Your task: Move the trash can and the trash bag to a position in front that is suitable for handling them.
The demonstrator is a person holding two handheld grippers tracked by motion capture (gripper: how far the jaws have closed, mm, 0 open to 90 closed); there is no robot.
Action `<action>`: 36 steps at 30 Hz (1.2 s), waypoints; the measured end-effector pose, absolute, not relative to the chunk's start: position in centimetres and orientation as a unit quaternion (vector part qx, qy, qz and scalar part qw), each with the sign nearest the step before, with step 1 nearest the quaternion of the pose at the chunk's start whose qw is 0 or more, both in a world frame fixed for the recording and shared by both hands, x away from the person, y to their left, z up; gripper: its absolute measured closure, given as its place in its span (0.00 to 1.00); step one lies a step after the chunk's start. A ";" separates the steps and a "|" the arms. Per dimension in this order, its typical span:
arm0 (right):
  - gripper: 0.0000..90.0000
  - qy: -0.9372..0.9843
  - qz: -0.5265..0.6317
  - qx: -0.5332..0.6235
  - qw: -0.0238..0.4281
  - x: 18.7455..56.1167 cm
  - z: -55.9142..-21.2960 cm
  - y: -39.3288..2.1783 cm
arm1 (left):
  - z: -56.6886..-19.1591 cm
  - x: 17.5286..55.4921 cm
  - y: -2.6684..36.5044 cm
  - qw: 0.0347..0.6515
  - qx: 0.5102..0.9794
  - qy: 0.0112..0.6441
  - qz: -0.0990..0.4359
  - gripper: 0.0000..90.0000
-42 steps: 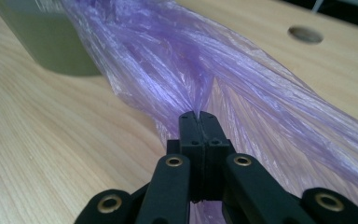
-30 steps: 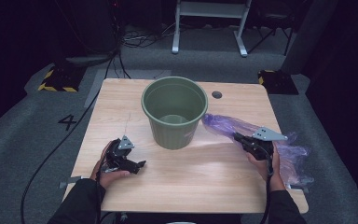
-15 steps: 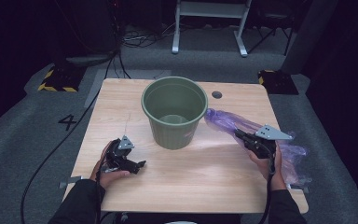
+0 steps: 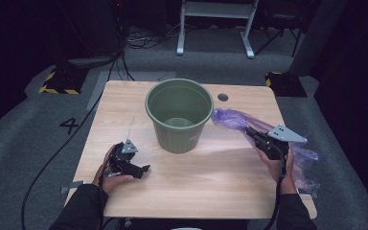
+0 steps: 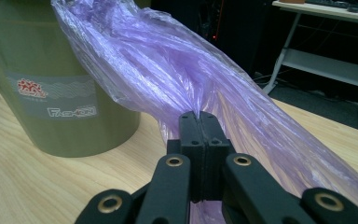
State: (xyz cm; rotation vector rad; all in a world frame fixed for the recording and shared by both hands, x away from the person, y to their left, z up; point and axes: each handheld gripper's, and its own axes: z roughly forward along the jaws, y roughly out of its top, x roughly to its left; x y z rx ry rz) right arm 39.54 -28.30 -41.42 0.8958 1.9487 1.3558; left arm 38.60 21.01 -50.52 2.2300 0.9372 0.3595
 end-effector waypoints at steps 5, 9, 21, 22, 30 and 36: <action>1.00 0.727 0.512 0.343 0.302 39.5 -41.4 -29.0 | -50.5 38.6 21.0 0.342 0.857 0.361 0.137 0.00; 1.00 0.721 0.518 0.345 0.306 39.3 -40.9 -29.3 | -50.5 38.6 21.0 0.342 0.857 0.360 0.137 0.00; 1.00 0.714 0.525 0.333 0.321 39.9 -39.7 -28.2 | -50.5 38.6 21.0 0.342 0.857 0.360 0.137 0.00; 1.00 0.713 0.526 0.332 0.322 39.9 -39.6 -28.2 | -50.5 38.6 21.0 0.342 0.857 0.360 0.137 0.00; 1.00 0.713 0.535 0.310 0.330 40.0 -38.3 -26.7 | -50.5 38.6 21.0 0.342 0.857 0.360 0.137 0.00; 1.00 0.716 0.535 0.300 0.334 40.2 -37.6 -25.8 | -50.5 38.6 21.0 0.342 0.857 0.359 0.138 0.00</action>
